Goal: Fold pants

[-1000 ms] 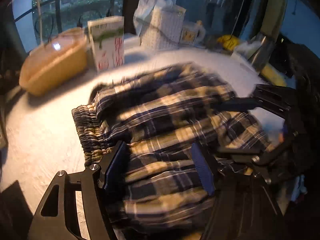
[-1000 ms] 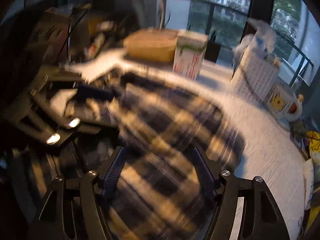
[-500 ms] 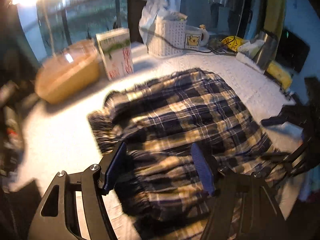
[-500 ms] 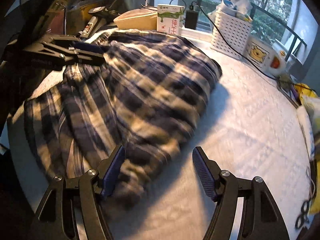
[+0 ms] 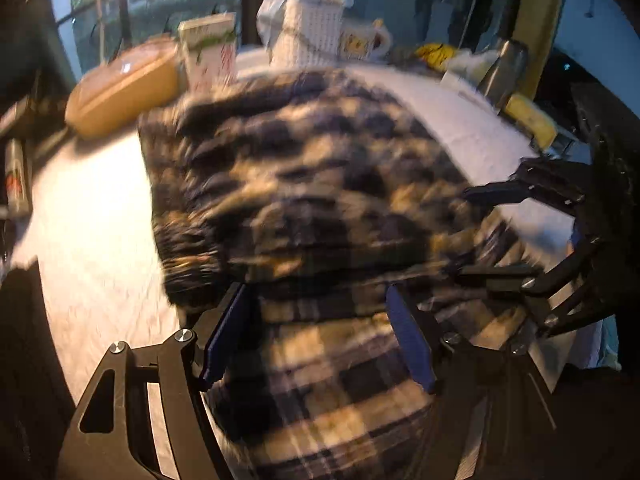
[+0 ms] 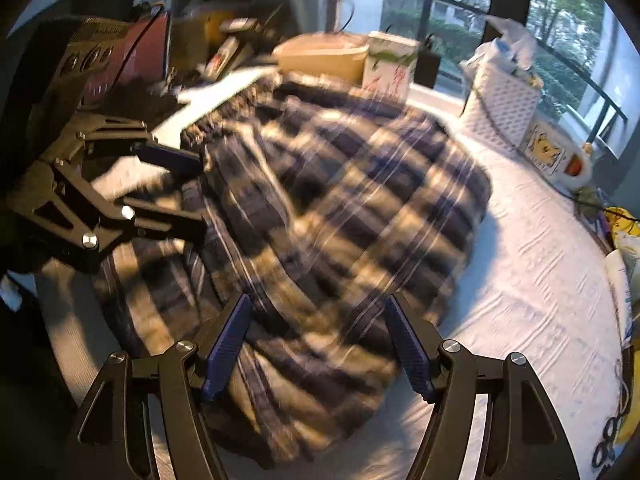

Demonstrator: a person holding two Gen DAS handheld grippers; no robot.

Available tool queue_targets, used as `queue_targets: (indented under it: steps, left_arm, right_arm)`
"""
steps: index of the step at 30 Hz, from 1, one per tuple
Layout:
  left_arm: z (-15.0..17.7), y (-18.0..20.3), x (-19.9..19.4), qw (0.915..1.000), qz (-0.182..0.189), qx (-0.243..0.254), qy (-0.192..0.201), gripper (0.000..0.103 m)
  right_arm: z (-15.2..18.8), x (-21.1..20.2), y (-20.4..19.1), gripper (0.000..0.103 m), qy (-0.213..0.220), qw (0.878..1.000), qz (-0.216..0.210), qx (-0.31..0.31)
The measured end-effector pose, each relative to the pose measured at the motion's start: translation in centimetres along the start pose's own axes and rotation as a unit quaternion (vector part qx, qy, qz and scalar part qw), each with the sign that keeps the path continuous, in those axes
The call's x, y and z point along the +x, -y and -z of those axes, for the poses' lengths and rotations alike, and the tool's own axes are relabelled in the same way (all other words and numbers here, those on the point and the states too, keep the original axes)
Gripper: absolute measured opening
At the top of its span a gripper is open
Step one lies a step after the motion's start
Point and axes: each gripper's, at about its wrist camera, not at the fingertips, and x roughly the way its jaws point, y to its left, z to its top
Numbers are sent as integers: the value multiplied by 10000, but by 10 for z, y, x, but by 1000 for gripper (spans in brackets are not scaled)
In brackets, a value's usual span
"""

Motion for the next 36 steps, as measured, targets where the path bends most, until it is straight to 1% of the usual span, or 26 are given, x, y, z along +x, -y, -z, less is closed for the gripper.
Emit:
queue_targets:
  steps: [3,5,7,8,11,14,15,17,19,22,23,24,26,28,32,36]
  left_arm:
    - [14,-1,-8,9998,-7,127,135,71]
    - [19,-3,-12,9999,-39,114,116,71]
    - [22,-6,-16,9998,-147,119,43,71]
    - [24,-9,-19,9997,-212,132,10,71]
    - [31,-21,-27,9980,-592,81,-196,72]
    - [32,-36,-42,9960,-882,114,-122,72]
    - [28,-42,-46,9951,-983,128,-59,72]
    - [18,-52,-49,9943,-1059,82,83,72]
    - [2,-63,-48,9946,-1002,-44,252,72]
    - [-23,-74,-42,9951,-717,-240,644,72]
    - [-33,-78,-37,9945,-700,-302,724,72]
    - [-39,-80,-32,9942,-700,-333,746,72]
    - [-53,-83,-22,9945,-565,-367,798,72]
    - [-65,-88,-12,9952,-430,-394,791,72]
    - [-76,-93,14,9977,-299,-368,485,71]
    - [-81,-101,37,9987,39,-463,208,71]
  right_arm:
    - [10,-2,4,71,-22,9999,-51,100]
    - [17,-6,7,71,-39,9999,-49,144]
    - [24,-10,9,71,-61,9997,-25,220]
    - [28,-12,12,71,-85,9996,-35,283]
    - [38,-19,21,72,-187,9983,-184,530]
    - [43,-29,31,72,-156,9973,-193,695]
    - [43,-34,36,72,-96,9969,-160,765]
    - [40,-40,46,72,21,9959,-56,899]
    - [33,-44,58,72,158,9945,44,1031]
    - [20,-45,75,72,321,9916,293,1217]
    - [17,-44,81,72,371,9905,328,1283]
    - [12,-42,87,72,417,9893,364,1352]
    - [4,-38,98,72,500,9866,453,1489]
    - [-3,-31,106,72,549,9844,431,1616]
    - [-12,-16,119,72,536,9820,387,1770]
    - [-24,1,130,72,541,9807,254,1863]
